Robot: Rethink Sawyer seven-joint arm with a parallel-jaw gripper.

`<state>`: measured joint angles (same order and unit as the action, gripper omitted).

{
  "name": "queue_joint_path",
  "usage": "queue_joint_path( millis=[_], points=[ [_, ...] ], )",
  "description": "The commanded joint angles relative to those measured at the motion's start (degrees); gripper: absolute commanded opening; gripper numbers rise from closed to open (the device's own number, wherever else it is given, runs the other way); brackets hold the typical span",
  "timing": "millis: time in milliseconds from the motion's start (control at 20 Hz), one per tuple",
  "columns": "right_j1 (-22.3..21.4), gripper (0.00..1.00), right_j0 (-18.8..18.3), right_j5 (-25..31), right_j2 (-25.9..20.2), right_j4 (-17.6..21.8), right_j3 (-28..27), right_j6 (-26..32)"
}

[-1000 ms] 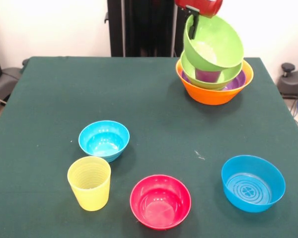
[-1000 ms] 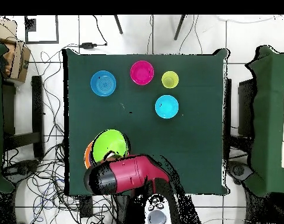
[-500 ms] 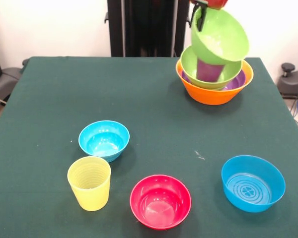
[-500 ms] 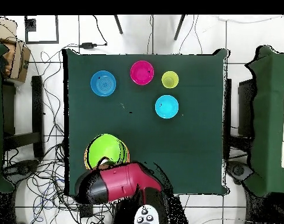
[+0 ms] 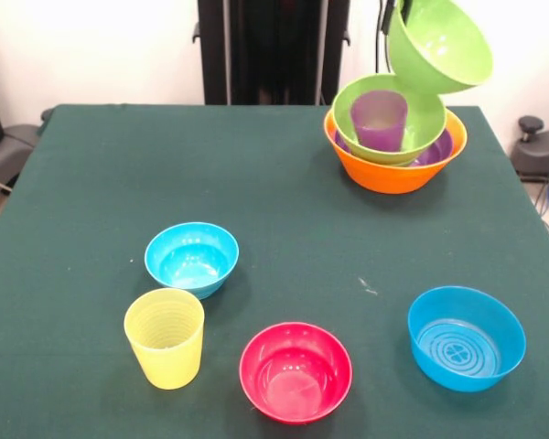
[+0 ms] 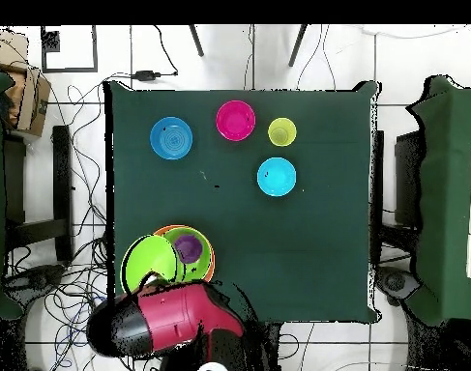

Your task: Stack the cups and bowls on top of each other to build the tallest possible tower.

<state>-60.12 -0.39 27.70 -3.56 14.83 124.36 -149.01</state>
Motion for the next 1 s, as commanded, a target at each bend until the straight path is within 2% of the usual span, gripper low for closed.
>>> queue_joint_path(
  millis=[50, 700, 1000],
  points=[
    [2.63, 0.0, 2.8, 1.51, 0.49, -2.33, 2.71, -6.9],
    [7.05, 0.0, 4.27, -3.84, 2.44, -2.22, 2.42, -6.95],
    [6.0, 0.0, 5.17, -2.91, 2.73, -3.29, 2.62, -6.67]
  ],
)
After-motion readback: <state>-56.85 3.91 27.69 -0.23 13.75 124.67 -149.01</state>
